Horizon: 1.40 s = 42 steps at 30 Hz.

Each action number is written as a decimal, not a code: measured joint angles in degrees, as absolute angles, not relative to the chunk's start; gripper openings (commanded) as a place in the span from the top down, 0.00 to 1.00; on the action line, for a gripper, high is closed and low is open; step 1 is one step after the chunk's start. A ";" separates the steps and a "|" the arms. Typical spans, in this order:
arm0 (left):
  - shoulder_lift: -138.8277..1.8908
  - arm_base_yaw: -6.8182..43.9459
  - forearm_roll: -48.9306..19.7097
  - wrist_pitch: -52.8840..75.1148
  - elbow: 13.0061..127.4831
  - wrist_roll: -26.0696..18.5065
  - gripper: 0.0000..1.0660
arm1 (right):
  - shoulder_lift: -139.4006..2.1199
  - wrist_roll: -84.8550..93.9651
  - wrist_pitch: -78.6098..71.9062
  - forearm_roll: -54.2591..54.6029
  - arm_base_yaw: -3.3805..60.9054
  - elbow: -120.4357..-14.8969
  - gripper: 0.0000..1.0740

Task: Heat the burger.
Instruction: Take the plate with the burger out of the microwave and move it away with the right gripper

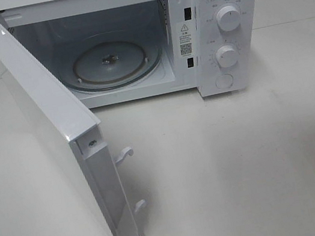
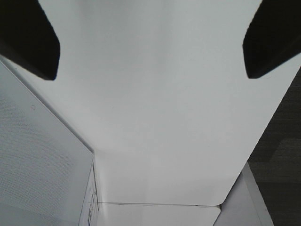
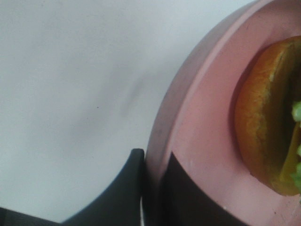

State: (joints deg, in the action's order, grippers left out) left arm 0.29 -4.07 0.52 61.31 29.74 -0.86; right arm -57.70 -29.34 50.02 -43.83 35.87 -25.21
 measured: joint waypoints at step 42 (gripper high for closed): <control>0.29 -4.07 0.52 61.31 29.74 -0.86 0.08 | -98.03 -60.96 35.24 -52.77 15.81 -32.37 0.99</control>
State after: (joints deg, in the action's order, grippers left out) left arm 0.29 -4.07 0.52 61.31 29.74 -0.86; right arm -98.03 -60.96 35.24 -52.77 15.81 -32.37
